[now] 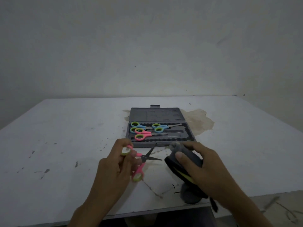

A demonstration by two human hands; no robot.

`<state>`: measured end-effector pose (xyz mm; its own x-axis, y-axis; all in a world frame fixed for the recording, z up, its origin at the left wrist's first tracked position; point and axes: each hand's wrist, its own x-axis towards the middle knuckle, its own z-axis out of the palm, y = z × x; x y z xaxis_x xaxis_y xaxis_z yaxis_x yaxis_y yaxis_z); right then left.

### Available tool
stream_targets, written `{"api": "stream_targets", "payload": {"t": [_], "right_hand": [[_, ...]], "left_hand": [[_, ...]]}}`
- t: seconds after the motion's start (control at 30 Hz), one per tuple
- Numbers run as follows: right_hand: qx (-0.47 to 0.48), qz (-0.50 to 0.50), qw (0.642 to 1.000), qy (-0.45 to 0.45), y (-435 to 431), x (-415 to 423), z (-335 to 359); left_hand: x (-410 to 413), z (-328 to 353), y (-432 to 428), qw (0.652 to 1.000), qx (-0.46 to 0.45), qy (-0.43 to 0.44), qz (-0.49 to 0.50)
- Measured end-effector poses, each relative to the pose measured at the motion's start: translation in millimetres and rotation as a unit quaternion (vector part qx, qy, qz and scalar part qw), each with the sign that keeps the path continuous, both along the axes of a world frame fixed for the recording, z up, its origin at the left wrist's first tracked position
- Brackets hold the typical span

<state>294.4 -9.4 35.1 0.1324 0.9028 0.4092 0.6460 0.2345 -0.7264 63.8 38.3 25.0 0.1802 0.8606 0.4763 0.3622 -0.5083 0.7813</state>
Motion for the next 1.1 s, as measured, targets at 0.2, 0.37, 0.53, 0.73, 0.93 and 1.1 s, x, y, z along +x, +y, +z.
{"api": "stream_targets", "payload": {"t": [0.2, 0.37, 0.53, 0.73, 0.93, 1.1], "right_hand": [[0.003, -0.009, 0.999, 0.035, 15.8, -36.1, -6.4], [-0.035, 0.071, 0.994, -0.08, 25.7, -43.7, -11.3], [-0.026, 0.128, 0.976, -0.177, 30.0, -47.5, -10.6], [-0.005, 0.14, 0.973, -0.185, 32.6, -47.8, -10.1], [-0.004, 0.147, 0.969, -0.2, 30.3, -36.7, -6.6], [0.004, 0.146, 0.972, -0.185, 26.1, -21.1, -10.5]], "left_hand": [[4.9, 0.0, -1.1, 0.999, -0.025, -0.017, -0.016], [3.9, 0.1, 0.1, 0.999, -0.023, -0.02, -0.014], [-0.2, -1.2, 2.3, 1.0, -0.009, -0.002, -0.019], [-9.7, -3.0, 0.8, 0.998, -0.043, -0.003, -0.038], [-5.1, -2.3, -0.1, 0.997, -0.029, 0.03, -0.062], [4.2, -1.5, -0.1, 0.995, -0.029, 0.058, -0.075]]}}
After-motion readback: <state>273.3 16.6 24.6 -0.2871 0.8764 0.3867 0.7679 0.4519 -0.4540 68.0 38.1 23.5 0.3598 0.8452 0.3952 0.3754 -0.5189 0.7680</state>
